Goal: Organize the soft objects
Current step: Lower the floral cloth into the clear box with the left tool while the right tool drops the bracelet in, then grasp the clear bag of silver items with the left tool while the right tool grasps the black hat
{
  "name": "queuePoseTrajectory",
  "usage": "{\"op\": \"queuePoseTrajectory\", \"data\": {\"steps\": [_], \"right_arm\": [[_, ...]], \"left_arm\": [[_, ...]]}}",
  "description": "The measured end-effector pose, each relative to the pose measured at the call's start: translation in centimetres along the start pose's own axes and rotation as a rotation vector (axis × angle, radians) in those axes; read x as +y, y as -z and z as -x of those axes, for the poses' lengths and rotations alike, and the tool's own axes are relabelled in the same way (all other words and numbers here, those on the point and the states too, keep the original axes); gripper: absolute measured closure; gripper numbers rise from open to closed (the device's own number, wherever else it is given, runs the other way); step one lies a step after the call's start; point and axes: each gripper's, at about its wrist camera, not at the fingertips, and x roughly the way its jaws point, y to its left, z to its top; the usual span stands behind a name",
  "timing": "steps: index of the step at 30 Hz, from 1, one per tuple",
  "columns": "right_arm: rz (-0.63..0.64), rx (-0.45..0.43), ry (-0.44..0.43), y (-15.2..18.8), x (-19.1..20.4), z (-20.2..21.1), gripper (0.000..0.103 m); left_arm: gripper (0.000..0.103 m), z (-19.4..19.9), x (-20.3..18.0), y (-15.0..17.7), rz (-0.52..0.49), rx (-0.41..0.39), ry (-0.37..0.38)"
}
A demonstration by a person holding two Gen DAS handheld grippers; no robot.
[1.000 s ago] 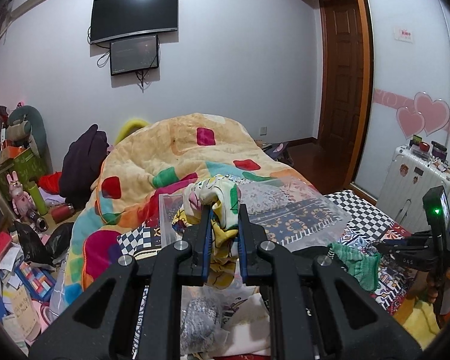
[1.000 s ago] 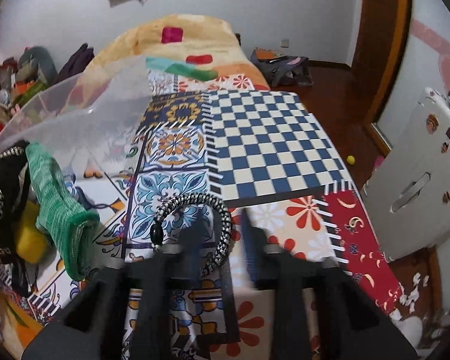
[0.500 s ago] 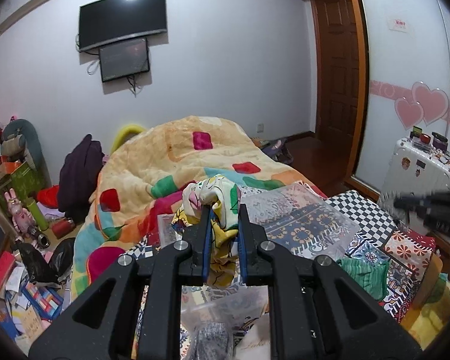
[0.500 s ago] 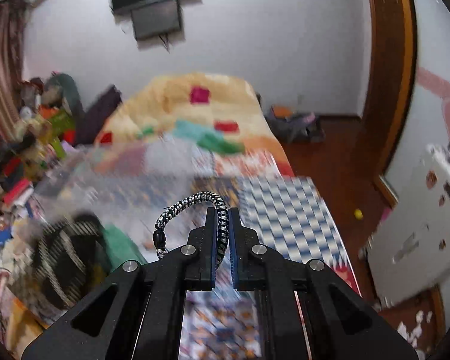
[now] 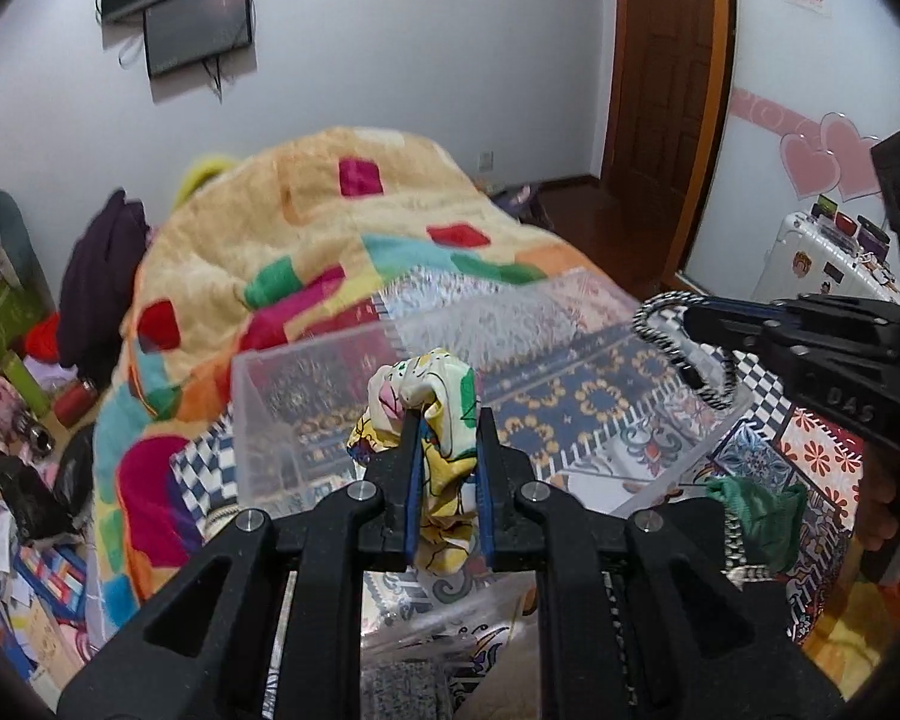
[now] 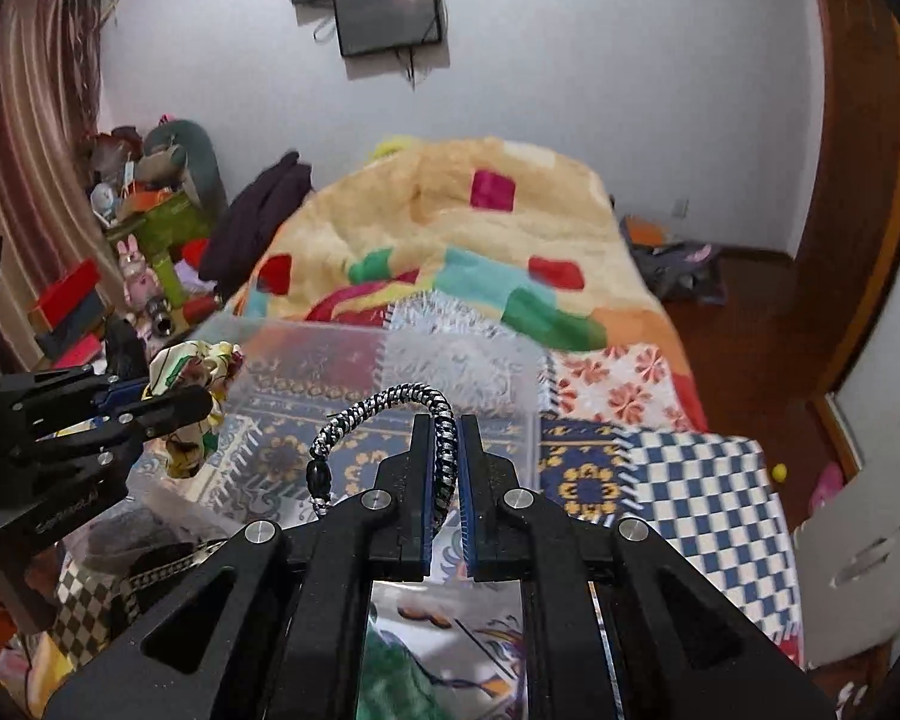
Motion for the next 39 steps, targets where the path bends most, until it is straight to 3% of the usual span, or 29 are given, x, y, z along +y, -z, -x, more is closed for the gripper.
{"op": "queuePoseTrajectory", "data": {"steps": [8, 10, 14, 16, 19, 27, 33, 39], "right_arm": [[0.017, 0.123, -0.007, 1.0, 0.2, -2.2, 0.096], [0.018, 0.135, -0.012, 0.9, 0.2, -2.2, 0.095], [0.013, 0.108, -0.014, 0.7, -0.1, -0.9, 0.069], [0.016, 0.08, -0.017, 0.5, -0.1, 0.2, 0.065], [0.016, 0.043, -0.03, 0.2, 0.1, 2.0, 0.06], [0.052, -0.058, -0.062, 0.9, 2.5, 6.3, 0.03], [0.064, -0.056, -0.108, 3.0, 4.5, 7.1, 0.028], [0.071, 0.017, -0.136, 5.2, 6.1, 5.4, 0.028]], "left_arm": [[0.087, -1.5, 0.7, 0.5, 0.04, 0.075, 0.051], [0.078, -1.2, 0.8, 0.6, 0.053, 0.074, 0.068], [0.06, 0.3, 0.9, 0.5, 0.052, 0.04, 0.074], [0.049, 1.8, 1.0, 0.4, 0.06, -0.003, 0.072], [0.043, 3.8, 1.2, 0.2, 0.07, -0.061, 0.053], [0.014, 8.7, 1.5, 1.8, 0.059, -0.173, -0.026], [0.012, 9.6, 1.8, 5.1, 0.062, -0.149, -0.059], [0.012, 8.2, 2.1, 8.3, 0.085, -0.078, -0.066]]}}
